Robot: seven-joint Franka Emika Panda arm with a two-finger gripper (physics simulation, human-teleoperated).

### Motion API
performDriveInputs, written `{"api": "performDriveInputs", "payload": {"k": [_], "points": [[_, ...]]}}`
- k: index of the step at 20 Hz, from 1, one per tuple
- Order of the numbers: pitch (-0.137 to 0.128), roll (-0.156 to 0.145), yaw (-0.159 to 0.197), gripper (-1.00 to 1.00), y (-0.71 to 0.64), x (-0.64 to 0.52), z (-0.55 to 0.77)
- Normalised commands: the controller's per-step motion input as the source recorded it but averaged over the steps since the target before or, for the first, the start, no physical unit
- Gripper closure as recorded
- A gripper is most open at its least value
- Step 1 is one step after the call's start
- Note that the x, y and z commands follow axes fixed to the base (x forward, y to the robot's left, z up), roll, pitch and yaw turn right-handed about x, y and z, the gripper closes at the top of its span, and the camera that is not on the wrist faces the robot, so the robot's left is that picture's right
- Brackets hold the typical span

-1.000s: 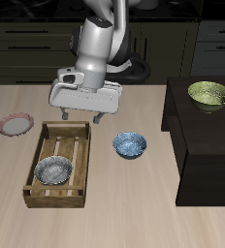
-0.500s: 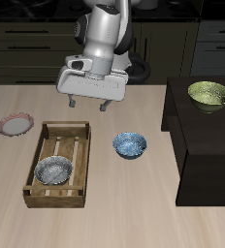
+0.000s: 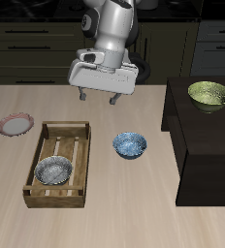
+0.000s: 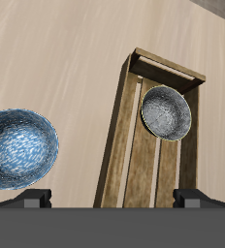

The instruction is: Place the black bowl and the blue bowl in the wooden tray

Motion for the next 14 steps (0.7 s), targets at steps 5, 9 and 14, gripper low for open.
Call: {"api": "performDriveInputs", "payload": {"k": [5, 9, 14], "points": [[-0.011, 0.005, 0.026, -1.00, 0.08, -0.10, 0.16], [0.006, -0.030, 0.017, -1.00, 0.12, 0.13, 0.07], [0.006, 0.010, 0.007, -1.00, 0.18, 0.13, 0.04]]}}
